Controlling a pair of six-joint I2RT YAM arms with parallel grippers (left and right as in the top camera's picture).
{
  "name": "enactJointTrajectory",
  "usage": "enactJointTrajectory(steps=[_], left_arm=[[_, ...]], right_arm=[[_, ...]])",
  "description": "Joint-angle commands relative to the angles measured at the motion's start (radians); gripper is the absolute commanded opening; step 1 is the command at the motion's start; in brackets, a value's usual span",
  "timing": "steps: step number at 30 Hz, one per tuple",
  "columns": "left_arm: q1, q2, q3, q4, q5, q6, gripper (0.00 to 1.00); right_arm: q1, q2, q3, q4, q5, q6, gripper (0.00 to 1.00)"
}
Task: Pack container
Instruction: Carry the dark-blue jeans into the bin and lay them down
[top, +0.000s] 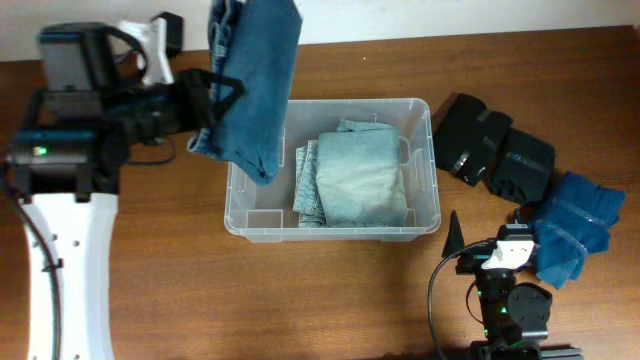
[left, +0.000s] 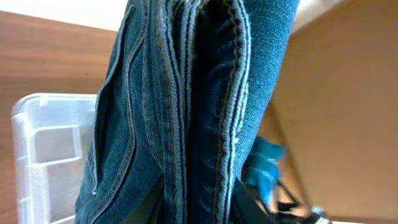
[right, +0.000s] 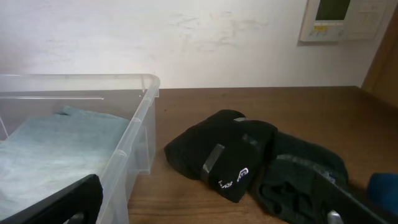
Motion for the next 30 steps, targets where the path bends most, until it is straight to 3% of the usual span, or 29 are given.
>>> enactJointTrajectory(steps=[1,13,15,23,30], left_arm=[[-0.097,-0.024,0.047,0.01,-0.25,0.0,0.01],[-0.548,0.107,0.047,-0.059,-0.999,0.02,0.01],[-0.589,0.171,0.047,-0.07,-1.102,-0.033,0.01],[-0.603,0.292,0.047,-0.065,-1.158,-0.225,0.01],[-0.639,0.297,0.047,-0.071,-1.27,-0.229,0.01]], right_arm=[[-0.003,-0.007,-0.005,-0.007,0.015,0.005,0.98],[-0.003,-0.006,-0.005,-0.007,0.016,0.005,0.98],[-0.003,-0.007,-0.005,-0.007,0.015,0.005,0.98],[-0.003,-0.007,-0.005,-0.007,0.015,0.005,0.98],[-0.003,-0.006,-0.005,-0.007,0.016,0.005,0.98]])
